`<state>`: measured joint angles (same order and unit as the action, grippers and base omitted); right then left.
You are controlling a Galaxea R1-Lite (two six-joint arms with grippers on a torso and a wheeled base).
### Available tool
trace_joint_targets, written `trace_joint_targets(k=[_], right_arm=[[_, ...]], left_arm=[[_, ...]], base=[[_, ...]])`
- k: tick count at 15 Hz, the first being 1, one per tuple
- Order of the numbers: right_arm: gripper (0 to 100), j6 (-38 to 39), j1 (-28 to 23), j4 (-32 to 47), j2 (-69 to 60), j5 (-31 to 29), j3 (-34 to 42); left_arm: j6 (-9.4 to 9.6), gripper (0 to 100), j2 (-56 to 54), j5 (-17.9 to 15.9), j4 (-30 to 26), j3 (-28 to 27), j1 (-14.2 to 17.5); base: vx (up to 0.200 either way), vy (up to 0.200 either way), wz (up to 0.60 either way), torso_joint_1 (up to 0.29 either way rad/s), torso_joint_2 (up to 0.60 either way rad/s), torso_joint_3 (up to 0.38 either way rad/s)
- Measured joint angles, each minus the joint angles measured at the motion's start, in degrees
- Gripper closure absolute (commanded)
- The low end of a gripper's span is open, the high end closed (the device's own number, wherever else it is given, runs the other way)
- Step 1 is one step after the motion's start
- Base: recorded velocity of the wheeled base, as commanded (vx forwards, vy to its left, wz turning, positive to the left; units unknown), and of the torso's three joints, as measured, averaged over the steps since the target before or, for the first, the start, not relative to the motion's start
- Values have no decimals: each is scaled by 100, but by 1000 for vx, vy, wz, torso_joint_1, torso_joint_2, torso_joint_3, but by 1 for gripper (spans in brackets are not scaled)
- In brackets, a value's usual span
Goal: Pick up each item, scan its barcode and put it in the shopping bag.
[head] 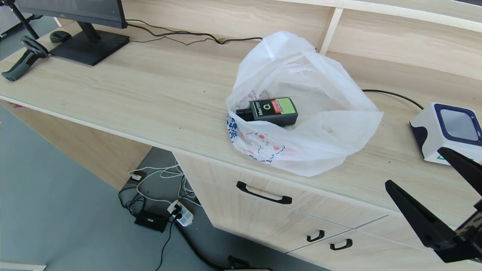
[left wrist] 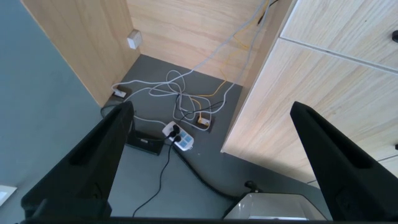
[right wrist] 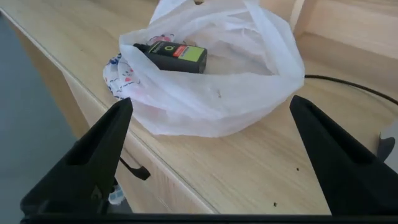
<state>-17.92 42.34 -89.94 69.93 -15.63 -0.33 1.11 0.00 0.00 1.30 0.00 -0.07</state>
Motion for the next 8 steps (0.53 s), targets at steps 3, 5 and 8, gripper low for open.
trace_joint_targets(k=[3, 5, 8], right_arm=[[0, 156, -33, 213, -132, 69, 20], [0, 334, -37, 433, -184, 101, 23], [0, 383, -44, 572, -243, 107, 30]], left_arm=[[-5, 0, 0, 0, 0, 0, -4], [-5, 0, 0, 0, 0, 0, 0], [-5, 0, 0, 0, 2, 0, -2]], base=[[-133, 0, -400, 3, 2, 2], [-200, 0, -600, 14, 10, 2], [-133, 0, -600, -10, -1, 4]])
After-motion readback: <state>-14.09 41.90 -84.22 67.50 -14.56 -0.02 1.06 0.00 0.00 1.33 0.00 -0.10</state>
